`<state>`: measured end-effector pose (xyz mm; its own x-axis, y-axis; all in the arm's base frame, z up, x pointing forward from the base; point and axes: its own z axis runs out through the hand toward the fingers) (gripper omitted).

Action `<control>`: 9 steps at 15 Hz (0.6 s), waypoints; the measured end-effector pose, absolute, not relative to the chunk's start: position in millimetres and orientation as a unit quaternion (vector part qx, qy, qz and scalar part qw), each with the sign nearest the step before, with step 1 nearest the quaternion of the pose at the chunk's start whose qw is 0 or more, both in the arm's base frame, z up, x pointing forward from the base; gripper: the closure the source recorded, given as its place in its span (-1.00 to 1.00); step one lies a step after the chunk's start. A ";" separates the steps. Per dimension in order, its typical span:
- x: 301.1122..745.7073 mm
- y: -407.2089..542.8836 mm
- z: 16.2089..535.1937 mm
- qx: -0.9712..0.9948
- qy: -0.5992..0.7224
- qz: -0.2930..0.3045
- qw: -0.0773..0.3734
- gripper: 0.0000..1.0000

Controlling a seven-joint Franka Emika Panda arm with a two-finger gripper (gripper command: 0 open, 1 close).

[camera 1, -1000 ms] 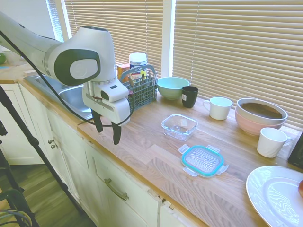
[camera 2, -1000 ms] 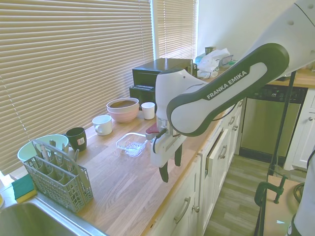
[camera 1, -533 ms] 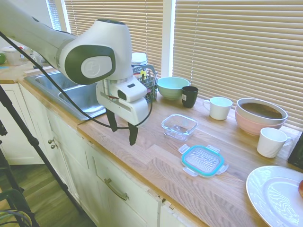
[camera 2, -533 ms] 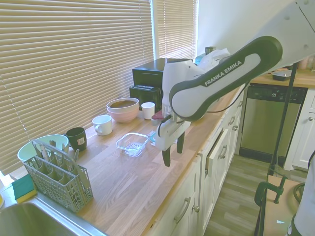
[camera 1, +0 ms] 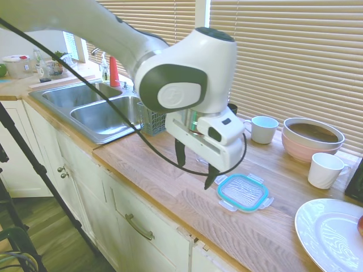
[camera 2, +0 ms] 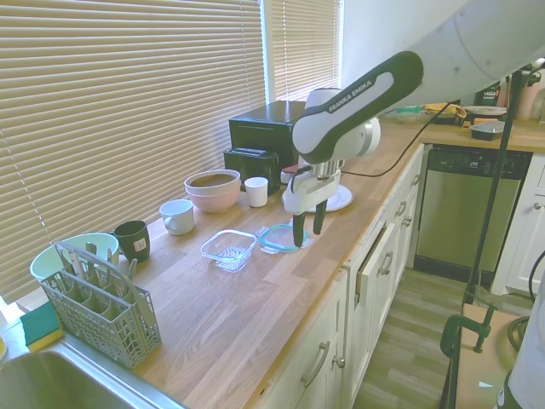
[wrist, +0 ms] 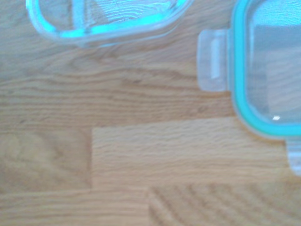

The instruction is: Cover the lid of the food container

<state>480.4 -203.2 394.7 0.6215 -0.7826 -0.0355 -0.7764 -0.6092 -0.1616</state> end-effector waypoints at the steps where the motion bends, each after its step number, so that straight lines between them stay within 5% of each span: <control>1: 490.4 -213.8 393.6 -0.899 0.429 -0.019 0.085 -1.00; 9: 557.1 -282.7 377.8 -0.926 0.372 -0.016 0.070 -1.00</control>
